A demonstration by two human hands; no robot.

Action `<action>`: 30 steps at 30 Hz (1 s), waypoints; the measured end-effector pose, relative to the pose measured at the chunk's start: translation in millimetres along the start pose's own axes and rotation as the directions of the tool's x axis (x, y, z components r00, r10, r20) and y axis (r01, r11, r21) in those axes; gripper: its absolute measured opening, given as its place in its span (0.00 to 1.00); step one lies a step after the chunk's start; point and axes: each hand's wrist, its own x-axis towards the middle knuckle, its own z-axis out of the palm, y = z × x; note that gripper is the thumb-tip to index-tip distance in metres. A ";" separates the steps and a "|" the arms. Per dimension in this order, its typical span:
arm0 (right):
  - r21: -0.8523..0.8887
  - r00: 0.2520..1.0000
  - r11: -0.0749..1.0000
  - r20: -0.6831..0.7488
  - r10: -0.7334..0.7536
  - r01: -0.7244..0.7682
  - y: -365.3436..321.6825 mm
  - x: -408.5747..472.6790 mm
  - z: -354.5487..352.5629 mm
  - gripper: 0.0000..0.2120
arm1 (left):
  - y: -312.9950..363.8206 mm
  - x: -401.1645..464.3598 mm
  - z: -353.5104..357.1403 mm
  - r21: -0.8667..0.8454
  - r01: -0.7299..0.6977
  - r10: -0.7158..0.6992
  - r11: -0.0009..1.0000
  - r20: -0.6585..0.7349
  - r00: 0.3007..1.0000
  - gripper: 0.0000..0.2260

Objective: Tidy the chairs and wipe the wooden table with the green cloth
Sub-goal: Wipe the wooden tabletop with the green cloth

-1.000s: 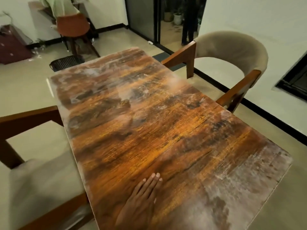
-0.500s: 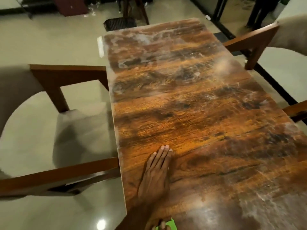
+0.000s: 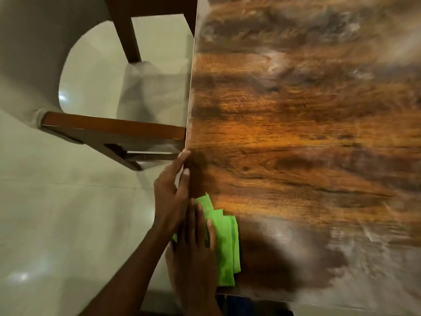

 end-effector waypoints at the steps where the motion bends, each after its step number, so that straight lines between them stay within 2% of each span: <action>1: -0.027 1.000 1.000 0.008 0.010 -0.010 2.7 -3.6 4.2 0.39 | -3.8 -7.4 3.4 0.022 -0.016 0.015 1.000 0.022 1.000 0.19; 4: -0.026 0.999 0.999 0.045 -0.025 0.026 8.5 -19.7 14.6 0.40 | -8.6 -12.3 13.2 0.066 -0.055 0.048 0.996 0.100 0.994 0.20; 7: -0.049 0.997 0.996 -0.006 -0.081 0.080 17.2 -3.7 7.9 0.38 | -5.7 -15.8 15.0 0.077 -0.081 0.073 0.994 0.095 0.993 0.20; 10: -0.133 0.995 0.990 -0.094 0.032 -0.044 31.8 56.4 -21.2 0.41 | -2.6 -14.5 10.4 0.084 -0.090 0.086 0.992 0.048 0.995 0.21; 13: -0.139 0.996 0.987 -0.067 0.067 -0.076 49.6 89.6 -46.3 0.37 | -7.4 -22.6 10.3 0.139 -0.094 0.083 0.986 0.087 0.993 0.23; 16: -0.138 0.991 0.987 -0.122 0.063 -0.079 61.5 55.0 -47.3 0.34 | -11.2 -38.8 19.5 0.218 -0.151 0.114 0.964 0.172 0.978 0.24; 20: -0.199 0.978 0.966 -0.161 0.137 -0.168 106.2 -16.7 -44.5 0.36 | -2.3 -53.1 41.9 0.281 -0.243 0.179 0.929 0.236 0.955 0.25; 23: -0.191 0.942 0.949 -0.273 0.193 -0.250 140.0 -38.7 -42.5 0.35 | -0.1 -60.5 55.2 0.429 -0.290 0.205 0.856 0.234 0.950 0.27; 25: -0.205 0.933 0.950 -0.320 0.163 -0.236 148.8 -31.8 -44.0 0.36 | -3.1 -59.9 61.2 0.536 -0.323 0.231 0.780 0.232 0.945 0.28; 30: -0.179 0.951 0.962 -0.267 0.154 -0.206 158.2 33.6 -76.8 0.35 | -7.7 -59.8 63.5 0.593 -0.337 0.202 0.731 0.284 0.937 0.28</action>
